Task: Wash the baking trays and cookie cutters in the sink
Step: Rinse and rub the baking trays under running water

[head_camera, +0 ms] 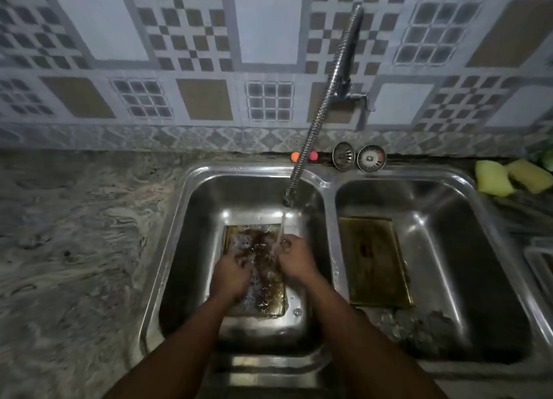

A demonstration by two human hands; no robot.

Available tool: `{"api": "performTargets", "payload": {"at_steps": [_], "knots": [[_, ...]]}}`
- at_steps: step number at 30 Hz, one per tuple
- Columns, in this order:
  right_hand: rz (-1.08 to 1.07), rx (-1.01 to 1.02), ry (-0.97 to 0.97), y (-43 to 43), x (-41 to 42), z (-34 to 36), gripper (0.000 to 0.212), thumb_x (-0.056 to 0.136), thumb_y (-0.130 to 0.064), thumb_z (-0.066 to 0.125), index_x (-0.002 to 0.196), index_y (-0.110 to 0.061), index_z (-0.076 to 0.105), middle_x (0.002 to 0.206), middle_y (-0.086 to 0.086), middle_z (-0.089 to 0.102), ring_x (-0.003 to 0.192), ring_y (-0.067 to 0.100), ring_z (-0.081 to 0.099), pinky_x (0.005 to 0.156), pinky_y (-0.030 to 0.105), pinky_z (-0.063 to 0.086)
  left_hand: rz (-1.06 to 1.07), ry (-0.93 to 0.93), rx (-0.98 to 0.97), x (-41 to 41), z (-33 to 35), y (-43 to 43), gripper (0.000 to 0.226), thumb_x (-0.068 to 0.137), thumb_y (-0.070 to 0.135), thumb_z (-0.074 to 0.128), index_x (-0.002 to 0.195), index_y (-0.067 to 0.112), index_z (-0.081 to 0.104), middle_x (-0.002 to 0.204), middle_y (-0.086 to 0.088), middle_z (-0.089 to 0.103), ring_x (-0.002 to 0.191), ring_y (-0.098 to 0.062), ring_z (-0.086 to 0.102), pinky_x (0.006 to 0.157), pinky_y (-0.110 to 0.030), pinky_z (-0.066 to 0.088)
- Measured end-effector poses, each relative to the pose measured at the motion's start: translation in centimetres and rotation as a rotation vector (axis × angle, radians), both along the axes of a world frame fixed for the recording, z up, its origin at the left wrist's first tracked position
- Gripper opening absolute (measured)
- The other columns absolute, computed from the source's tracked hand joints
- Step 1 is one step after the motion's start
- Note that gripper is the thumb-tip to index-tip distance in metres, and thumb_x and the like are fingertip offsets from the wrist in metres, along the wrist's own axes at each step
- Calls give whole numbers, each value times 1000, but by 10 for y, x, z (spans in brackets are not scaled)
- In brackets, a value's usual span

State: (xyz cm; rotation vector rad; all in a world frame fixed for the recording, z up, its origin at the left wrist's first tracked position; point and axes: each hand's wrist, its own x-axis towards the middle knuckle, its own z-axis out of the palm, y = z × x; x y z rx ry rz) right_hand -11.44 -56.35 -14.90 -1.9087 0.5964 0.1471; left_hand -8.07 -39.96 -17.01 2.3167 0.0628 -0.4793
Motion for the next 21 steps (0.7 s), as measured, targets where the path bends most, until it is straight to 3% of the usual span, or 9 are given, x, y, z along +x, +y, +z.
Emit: {"api": "performTargets", "payload": {"at_steps": [2, 5, 9, 11, 13, 16, 21], "knots": [[9, -36, 92, 11, -9, -23, 19, 95, -28, 56, 87, -15, 68, 85, 7, 71, 76, 19, 68, 74, 41, 59, -36, 80, 79, 2, -17, 18, 35, 85, 42, 65, 115, 24, 69, 102, -6, 72, 93, -28, 69, 81, -36, 57], [87, -92, 180, 20, -15, -56, 21, 94, -20, 53, 90, -5, 67, 90, 14, 68, 80, 26, 65, 77, 46, 57, -173, 86, 188, 11, -46, 34, 37, 88, 40, 64, 119, 20, 67, 116, -13, 67, 102, -32, 66, 86, -43, 56], [40, -150, 208, 29, -11, -77, 23, 93, -43, 39, 111, -37, 51, 103, -6, 57, 92, 17, 61, 85, 43, 55, -173, 35, 240, 32, -70, 40, 49, 76, 38, 57, 118, 16, 65, 107, -18, 67, 95, -37, 64, 80, -42, 56], [3, -229, 246, 36, -9, -75, 34, 87, -47, 34, 114, -32, 49, 106, -4, 59, 95, 21, 61, 85, 45, 54, -152, 49, 242, 38, -83, 43, 50, 72, 31, 61, 118, 9, 65, 110, -21, 61, 102, -40, 59, 86, -40, 53], [2, -343, 276, 40, -8, -73, 32, 87, -37, 37, 114, -28, 51, 109, -1, 60, 99, 23, 62, 87, 43, 52, -109, 64, 232, 37, -87, 43, 51, 73, 19, 69, 123, 11, 62, 117, -20, 54, 111, -37, 52, 95, -39, 48], [-22, -445, 256, 43, -6, -74, 26, 88, -18, 46, 111, -26, 56, 109, -2, 61, 99, 22, 62, 83, 35, 51, -73, 97, 242, 38, -92, 41, 59, 74, 17, 66, 132, 17, 58, 123, -18, 54, 117, -37, 50, 100, -43, 46], [-82, -476, 58, 49, -9, -72, 16, 86, -16, 55, 101, -17, 61, 96, 3, 64, 87, 23, 63, 74, 35, 53, -38, 114, 231, 40, -89, 41, 49, 81, 11, 61, 130, 8, 59, 125, -20, 55, 118, -38, 49, 101, -45, 44]]}}
